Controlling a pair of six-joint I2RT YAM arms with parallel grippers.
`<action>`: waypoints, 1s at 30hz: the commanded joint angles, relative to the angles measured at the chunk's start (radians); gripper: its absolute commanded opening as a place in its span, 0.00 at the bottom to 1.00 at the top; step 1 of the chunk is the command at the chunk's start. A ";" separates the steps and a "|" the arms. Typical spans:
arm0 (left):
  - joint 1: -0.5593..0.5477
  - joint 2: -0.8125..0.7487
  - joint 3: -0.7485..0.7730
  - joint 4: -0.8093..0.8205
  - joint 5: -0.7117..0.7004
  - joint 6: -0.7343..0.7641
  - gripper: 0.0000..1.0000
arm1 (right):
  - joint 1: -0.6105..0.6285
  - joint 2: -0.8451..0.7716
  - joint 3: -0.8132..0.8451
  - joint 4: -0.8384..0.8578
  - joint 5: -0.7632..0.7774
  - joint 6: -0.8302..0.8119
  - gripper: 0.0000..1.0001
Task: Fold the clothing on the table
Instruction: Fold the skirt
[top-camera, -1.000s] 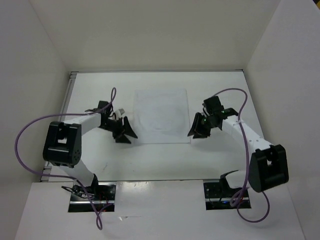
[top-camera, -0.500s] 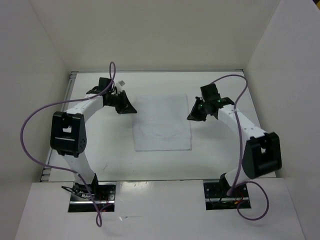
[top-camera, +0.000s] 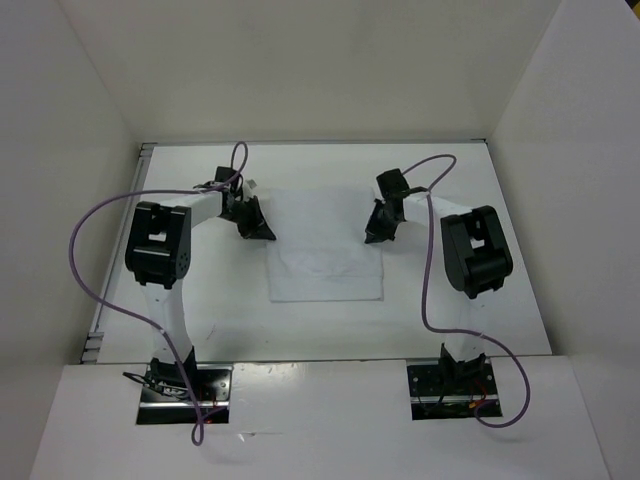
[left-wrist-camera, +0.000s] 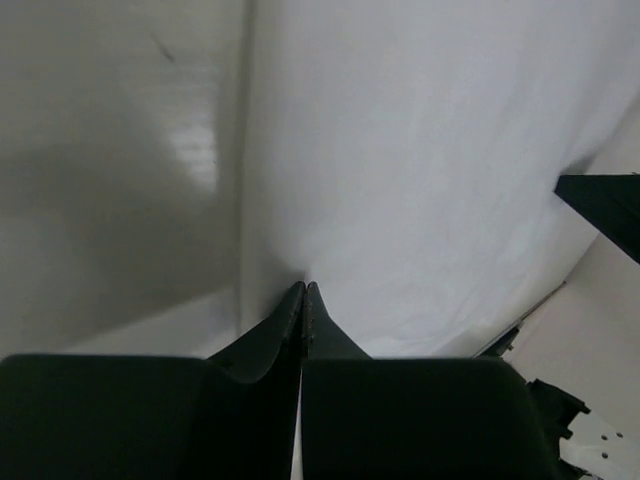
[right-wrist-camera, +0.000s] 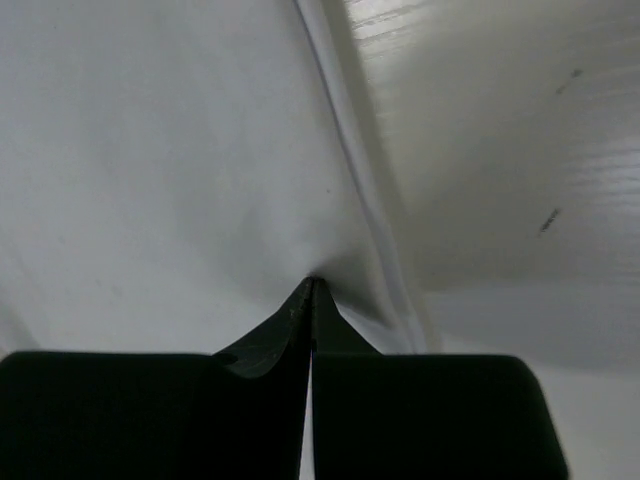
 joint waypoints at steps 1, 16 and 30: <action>-0.003 0.087 0.116 -0.021 -0.037 0.013 0.00 | 0.017 0.052 0.094 0.018 0.036 0.010 0.02; 0.027 -0.024 0.315 -0.095 -0.012 0.036 0.56 | 0.043 -0.139 0.193 -0.093 0.127 -0.027 0.42; -0.066 -0.431 -0.296 -0.263 -0.206 0.127 0.56 | 0.043 -0.390 -0.197 -0.253 0.098 0.044 0.47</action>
